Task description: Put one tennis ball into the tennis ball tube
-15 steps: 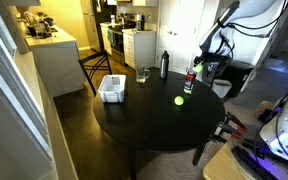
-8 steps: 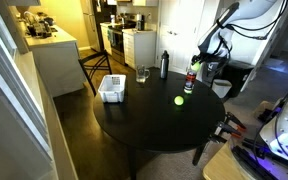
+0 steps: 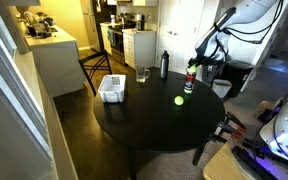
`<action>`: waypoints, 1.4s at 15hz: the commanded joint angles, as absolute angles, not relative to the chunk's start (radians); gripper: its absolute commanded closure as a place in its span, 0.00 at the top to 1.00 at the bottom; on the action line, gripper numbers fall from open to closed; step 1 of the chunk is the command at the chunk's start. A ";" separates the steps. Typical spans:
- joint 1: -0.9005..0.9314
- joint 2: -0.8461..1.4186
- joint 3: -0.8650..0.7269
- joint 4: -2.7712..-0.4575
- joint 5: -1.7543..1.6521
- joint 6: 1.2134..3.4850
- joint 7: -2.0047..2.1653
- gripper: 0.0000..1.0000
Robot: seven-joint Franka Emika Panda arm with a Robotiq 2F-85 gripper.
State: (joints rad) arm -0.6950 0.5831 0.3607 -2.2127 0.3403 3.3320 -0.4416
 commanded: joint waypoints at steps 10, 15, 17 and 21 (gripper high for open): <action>-0.734 0.559 0.415 -2.229 0.333 3.297 -0.441 1.00; -0.767 0.549 0.474 -2.231 0.336 3.286 -0.441 1.00; -0.738 0.582 0.453 -2.203 0.340 3.311 -0.442 1.00; -0.738 0.584 0.454 -2.202 0.340 3.308 -0.442 1.00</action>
State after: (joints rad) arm -0.7384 0.5838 0.4540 -2.2019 0.3403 3.3081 -0.4415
